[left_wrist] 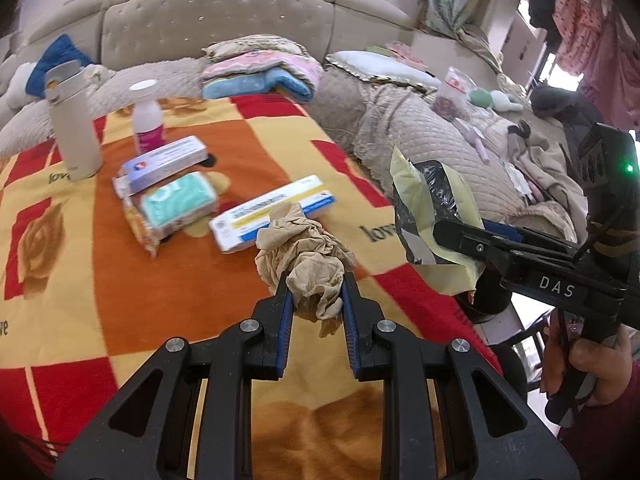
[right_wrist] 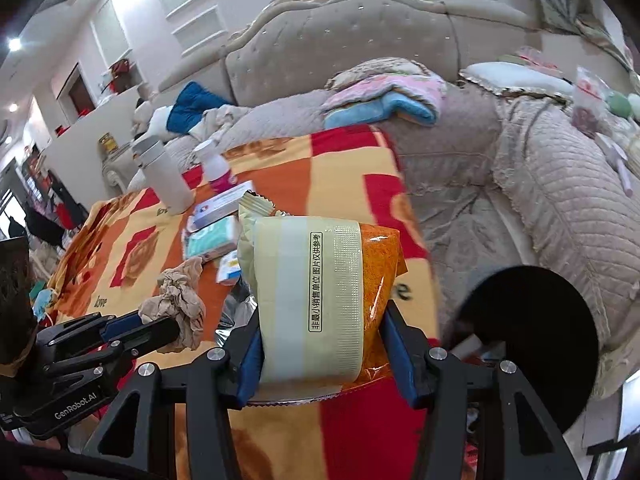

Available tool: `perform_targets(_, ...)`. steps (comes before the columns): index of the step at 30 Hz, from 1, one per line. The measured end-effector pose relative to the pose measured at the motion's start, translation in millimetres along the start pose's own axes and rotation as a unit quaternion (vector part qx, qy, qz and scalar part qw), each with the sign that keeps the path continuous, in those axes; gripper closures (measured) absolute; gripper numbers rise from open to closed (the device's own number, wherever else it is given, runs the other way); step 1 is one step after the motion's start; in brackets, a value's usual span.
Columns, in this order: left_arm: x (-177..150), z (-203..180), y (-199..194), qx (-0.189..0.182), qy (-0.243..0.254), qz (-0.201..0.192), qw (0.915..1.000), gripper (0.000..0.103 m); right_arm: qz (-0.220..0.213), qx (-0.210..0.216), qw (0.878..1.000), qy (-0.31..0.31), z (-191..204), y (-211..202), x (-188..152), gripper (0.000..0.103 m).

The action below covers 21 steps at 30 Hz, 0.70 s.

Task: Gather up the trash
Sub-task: 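Carry tissue and snack bag over the black bin and open both tools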

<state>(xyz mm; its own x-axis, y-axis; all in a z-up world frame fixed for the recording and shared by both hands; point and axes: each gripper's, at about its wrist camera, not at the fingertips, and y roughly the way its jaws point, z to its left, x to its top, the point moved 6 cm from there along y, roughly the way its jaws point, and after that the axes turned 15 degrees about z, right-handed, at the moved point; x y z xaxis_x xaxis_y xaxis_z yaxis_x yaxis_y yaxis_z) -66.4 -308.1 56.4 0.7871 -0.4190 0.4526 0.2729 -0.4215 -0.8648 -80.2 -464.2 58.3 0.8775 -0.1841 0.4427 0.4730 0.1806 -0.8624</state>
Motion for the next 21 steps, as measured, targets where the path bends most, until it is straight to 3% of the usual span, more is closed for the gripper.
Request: perform_targets(21, 31.7, -114.7, 55.3, -0.064, 0.083, 0.032, 0.994, 0.083, 0.006, -0.057, 0.991, 0.123, -138.5, -20.1, -39.7, 0.051)
